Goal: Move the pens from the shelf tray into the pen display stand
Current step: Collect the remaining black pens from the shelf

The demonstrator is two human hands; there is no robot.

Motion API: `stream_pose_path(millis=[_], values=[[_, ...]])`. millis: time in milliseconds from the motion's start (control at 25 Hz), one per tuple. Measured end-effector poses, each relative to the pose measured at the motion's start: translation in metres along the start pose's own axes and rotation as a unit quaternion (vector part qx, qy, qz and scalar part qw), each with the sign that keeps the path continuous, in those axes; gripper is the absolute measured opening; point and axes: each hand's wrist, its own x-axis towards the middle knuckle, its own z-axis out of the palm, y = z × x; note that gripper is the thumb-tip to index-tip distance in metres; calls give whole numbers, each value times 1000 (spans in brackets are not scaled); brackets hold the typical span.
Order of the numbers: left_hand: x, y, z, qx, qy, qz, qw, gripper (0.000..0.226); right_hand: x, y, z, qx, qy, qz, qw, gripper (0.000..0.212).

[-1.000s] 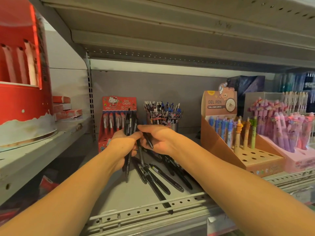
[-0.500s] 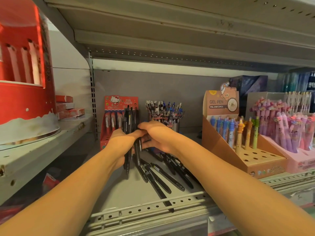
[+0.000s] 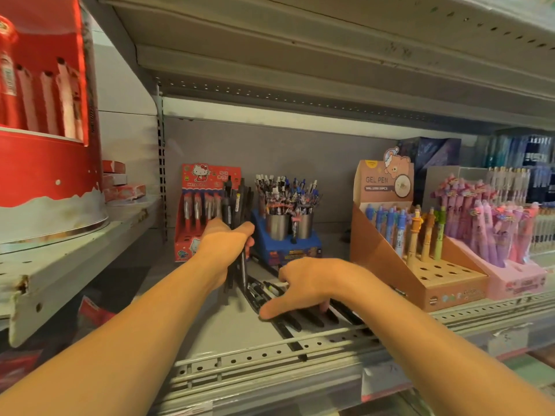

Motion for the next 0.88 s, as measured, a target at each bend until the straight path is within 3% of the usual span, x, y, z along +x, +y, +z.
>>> stream_pose_path(millis=[160,400,560,880], values=[[3,-4,1,-36,-21,-16,999,6,-2,-7,10,-55,34,-25,998,44],[4,-9,-1,26,-24,4,999,5,-6,-17,24,-110,121,-32,986,23],[5,-11,-1,31,-24,5,999,3,-11,-23,29,-171,194,-24,966,24],[4,-12,2,37,-32,-1,999,14,-7,-27,31,-257,165,-33,952,29]])
